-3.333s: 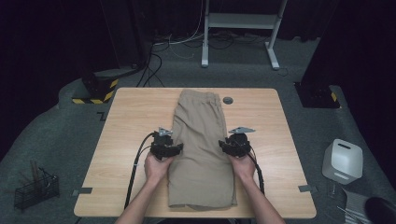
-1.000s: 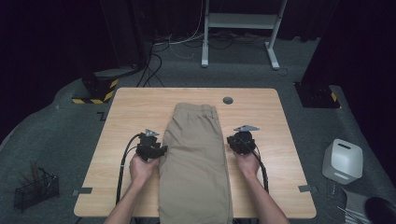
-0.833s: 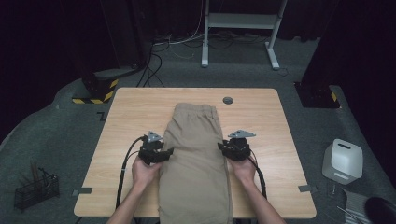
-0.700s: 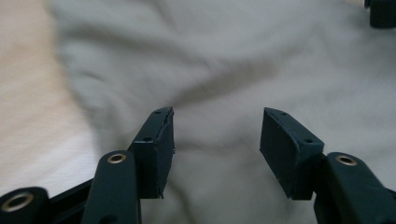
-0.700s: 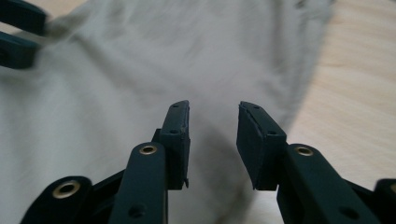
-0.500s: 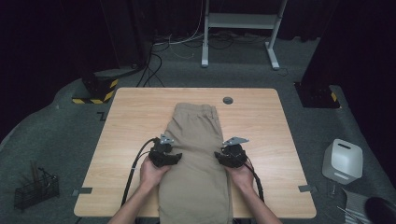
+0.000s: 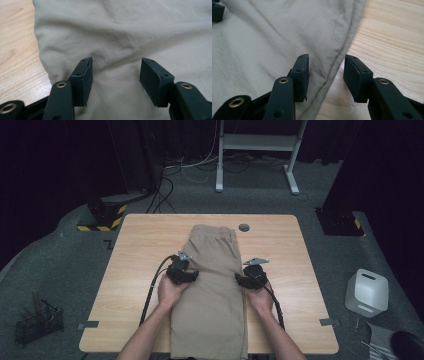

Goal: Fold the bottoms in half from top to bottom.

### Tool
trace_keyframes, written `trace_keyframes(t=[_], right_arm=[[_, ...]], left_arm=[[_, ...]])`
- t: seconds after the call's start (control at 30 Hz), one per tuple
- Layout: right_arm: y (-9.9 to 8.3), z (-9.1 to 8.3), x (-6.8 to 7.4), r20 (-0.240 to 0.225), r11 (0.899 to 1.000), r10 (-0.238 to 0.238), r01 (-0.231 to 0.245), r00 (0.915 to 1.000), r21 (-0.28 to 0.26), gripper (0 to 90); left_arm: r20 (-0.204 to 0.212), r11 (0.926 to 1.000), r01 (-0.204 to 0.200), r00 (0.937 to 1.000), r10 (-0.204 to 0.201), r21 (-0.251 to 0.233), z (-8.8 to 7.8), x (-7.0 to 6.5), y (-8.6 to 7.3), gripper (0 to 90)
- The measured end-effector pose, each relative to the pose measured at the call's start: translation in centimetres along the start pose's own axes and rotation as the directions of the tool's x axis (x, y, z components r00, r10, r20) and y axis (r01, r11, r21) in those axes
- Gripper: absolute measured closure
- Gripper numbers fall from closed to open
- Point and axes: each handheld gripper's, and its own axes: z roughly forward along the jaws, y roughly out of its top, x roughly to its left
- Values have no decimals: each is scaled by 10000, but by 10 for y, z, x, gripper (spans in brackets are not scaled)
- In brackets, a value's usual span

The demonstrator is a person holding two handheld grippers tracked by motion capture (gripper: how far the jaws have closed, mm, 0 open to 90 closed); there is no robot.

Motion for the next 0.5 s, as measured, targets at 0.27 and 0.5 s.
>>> trace_keyframes(t=[0.27,0.5], right_arm=[[-15,-39,21,-782,9974,-236,181,9967,-703,508],[-32,-45,39,-1164,9972,-606,552,9914,-499,485]], left_arm=[[719,9966,127,9974,-69,-811,-58,-10,-24,410],[1092,9976,-203,9936,274,-656,-70,-32,-53,400]])
